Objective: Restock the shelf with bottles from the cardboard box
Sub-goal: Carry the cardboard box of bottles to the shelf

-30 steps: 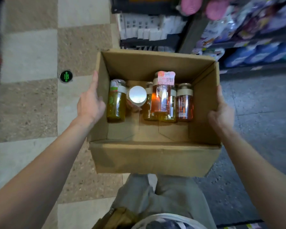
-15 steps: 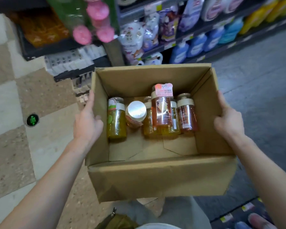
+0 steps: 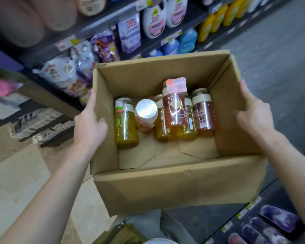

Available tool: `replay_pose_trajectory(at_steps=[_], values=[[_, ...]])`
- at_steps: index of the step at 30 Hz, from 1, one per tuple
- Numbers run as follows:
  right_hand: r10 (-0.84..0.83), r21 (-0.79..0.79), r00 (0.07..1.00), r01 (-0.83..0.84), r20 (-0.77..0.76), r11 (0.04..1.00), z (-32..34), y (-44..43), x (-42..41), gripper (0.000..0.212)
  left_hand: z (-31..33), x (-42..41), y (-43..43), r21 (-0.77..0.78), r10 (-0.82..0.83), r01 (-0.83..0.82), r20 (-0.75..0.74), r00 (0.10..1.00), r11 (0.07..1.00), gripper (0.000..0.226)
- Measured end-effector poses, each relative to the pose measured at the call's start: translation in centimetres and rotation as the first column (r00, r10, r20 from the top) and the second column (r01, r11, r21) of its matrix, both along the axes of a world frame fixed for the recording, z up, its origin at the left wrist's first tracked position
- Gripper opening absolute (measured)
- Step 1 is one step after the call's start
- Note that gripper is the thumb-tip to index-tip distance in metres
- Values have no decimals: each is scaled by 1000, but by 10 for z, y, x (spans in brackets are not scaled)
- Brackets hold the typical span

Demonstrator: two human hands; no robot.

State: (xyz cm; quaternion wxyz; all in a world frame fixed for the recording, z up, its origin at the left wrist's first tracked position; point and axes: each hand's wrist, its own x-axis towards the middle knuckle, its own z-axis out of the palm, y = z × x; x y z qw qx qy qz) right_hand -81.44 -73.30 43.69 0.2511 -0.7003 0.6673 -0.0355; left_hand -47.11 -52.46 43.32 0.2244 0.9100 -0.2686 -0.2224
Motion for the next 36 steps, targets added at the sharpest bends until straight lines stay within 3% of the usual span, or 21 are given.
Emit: replay_pose_trajectory(at_steps=[14,25,33,36], values=[[-30,29,999,29,23,999,-20,-336,-100,98,-17,-92,-341,19,-2,3,-43,999,1000,92],[133,47,991,-134,29,990,-47,-596,-154,100,-31,-190,-553,64,162,-159,-35,986,985,89],[265,102,964,-265,21,959,-103,-733,-145,101,-98,-219,-655,140,351,-336,-97,932,931,94],[275,128,961,-270,-21,954,-135,-769,-139,102,-136,-219,-694,202,360,-330,-132,924,922,95]])
